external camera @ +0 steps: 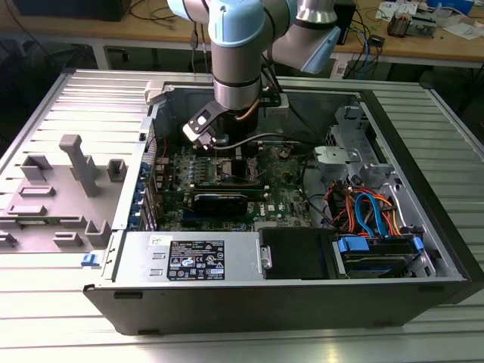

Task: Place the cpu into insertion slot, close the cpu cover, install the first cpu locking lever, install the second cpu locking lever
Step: 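Place the cpu into insertion slot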

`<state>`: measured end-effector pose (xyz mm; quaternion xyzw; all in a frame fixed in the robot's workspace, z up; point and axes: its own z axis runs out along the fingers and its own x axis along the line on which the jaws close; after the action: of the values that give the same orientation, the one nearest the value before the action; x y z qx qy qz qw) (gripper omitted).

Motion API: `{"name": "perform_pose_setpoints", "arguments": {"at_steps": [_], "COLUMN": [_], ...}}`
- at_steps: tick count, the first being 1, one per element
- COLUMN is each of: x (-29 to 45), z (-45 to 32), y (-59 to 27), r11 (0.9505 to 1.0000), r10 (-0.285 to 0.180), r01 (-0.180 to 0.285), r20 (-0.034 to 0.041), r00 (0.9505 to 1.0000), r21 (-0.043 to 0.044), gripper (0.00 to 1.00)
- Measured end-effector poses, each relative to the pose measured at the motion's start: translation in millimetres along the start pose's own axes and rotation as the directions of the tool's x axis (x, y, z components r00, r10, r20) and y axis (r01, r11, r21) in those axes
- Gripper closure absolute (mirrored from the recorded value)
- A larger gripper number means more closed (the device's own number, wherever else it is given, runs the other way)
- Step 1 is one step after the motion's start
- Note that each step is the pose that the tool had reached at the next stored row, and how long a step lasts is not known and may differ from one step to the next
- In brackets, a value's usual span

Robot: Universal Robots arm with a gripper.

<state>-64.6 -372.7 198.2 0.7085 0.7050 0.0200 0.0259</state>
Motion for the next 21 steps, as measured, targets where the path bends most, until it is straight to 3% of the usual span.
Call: {"name": "perform_pose_setpoints", "arguments": {"at_steps": [2,3,10,18,20,21], "x": [0.0,0.0,0.0,-0.1,-0.1,-0.1], "z": [0.0,0.0,-1.1,-15.6,-18.4,-20.2], "y": [0.0,0.0,0.1,1.3,1.8,2.2], "r11": [1.0000,1.0000,1.0000,1.0000,0.9999,0.9999], "r10": [0.000,0.000,0.000,0.000,0.000,0.000], "r01": [0.000,0.000,0.000,0.000,0.000,0.000], "r20": [0.0000,0.0001,0.0016,0.0018,0.0018,0.0019], "r00": [1.0000,1.0000,1.0000,1.0000,1.0000,1.0000], "r21": [0.0001,0.0001,0.0000,0.0096,0.0139,0.0168], "gripper": [0.40,0.34,0.34,0.34,0.42,0.54]}}
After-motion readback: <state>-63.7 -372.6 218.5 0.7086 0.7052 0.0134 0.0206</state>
